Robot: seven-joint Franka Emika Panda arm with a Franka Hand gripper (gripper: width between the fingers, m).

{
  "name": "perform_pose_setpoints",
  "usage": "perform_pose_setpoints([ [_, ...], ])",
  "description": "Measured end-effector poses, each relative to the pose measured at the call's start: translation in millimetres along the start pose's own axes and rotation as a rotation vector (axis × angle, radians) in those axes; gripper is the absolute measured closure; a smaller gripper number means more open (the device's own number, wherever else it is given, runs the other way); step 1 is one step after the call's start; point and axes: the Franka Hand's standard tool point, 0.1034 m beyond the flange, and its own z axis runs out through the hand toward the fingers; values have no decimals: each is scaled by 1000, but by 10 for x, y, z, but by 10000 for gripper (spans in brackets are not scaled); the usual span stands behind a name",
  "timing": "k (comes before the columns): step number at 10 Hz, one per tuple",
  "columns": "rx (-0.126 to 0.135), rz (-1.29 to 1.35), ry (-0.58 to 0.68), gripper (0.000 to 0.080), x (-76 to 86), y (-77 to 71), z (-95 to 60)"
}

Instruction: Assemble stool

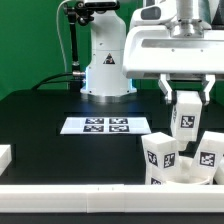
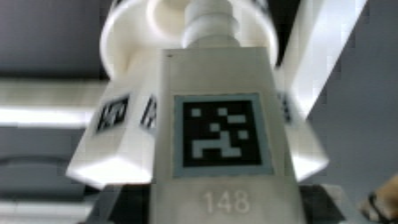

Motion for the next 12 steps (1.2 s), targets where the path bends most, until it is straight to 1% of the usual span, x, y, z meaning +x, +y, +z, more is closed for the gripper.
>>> perform_pose_setpoints([
  [1,-8,-3,-25,462,-87,36,61],
  [2,-3,4,-73,462,-77,54,80],
  [3,-7,5,-59,462,-30,89,82],
  [5,-10,4,-67,462,-69,101,108],
  [8,-8,-8,-72,462,-135,31,152],
  [10,-4,-24,-78,462,-216,-37,173],
  [12,-5,-30,-66,462,-226,-50,169],
])
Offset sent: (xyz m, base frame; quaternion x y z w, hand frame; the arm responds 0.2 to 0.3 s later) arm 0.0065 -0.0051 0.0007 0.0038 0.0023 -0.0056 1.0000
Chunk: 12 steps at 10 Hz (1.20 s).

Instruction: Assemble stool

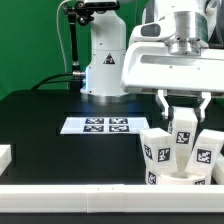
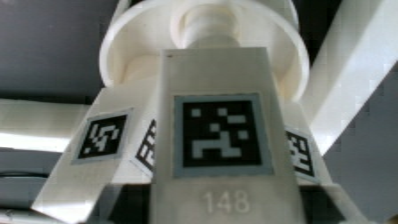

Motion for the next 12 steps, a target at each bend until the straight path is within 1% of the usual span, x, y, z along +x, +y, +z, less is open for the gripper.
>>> perform_pose_setpoints([
  [7,3,0,-8,461,21,-11,2],
  [9,17,14,-9,461,100,-26,-110],
  [12,16,10,-11,461,18,-24,-118],
])
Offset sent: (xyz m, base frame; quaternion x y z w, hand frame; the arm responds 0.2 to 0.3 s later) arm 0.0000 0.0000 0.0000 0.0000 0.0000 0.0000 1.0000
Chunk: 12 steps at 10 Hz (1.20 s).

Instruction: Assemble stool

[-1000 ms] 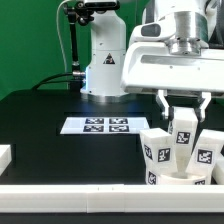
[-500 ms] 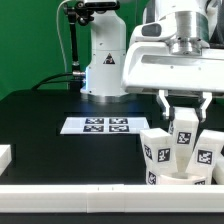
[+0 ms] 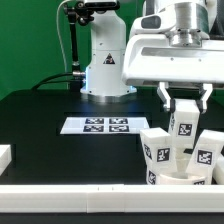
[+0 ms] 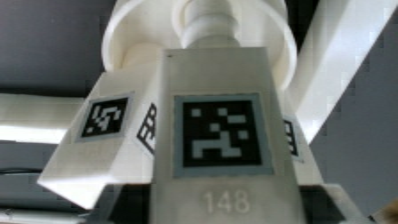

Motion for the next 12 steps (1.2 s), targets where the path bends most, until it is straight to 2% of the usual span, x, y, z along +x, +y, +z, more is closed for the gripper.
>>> perform_pose_setpoints([
  [6,-3,-12,-5,461,-67,-29,72],
  [12,-7,-16,26,461,-92,-22,71],
])
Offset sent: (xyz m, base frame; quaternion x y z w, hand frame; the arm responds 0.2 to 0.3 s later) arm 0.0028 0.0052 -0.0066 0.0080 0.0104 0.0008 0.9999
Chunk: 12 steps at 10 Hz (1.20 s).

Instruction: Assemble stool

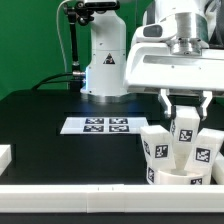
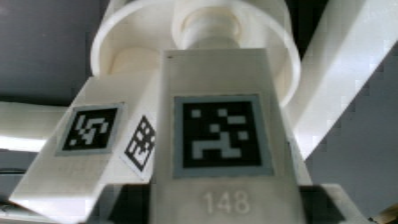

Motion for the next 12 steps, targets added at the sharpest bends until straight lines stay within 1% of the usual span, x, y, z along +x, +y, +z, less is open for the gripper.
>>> perform_pose_setpoints([
  [2,6,3,-44,461,-36,-12,21],
  [3,8,6,-65,277,-52,-13,27],
  [4,15,15,-94,190,-28,-13,10],
  [5,15,20,-91,190,-2,4,-9],
  [6,15,21,-93,158,-5,10,-10],
  [8,21,46,-139,152,16,75,-29],
  [10,33,82,-198,151,108,180,-62],
  [11,40,102,-222,151,204,263,-81],
  [12,37,101,-206,151,209,259,-74],
])
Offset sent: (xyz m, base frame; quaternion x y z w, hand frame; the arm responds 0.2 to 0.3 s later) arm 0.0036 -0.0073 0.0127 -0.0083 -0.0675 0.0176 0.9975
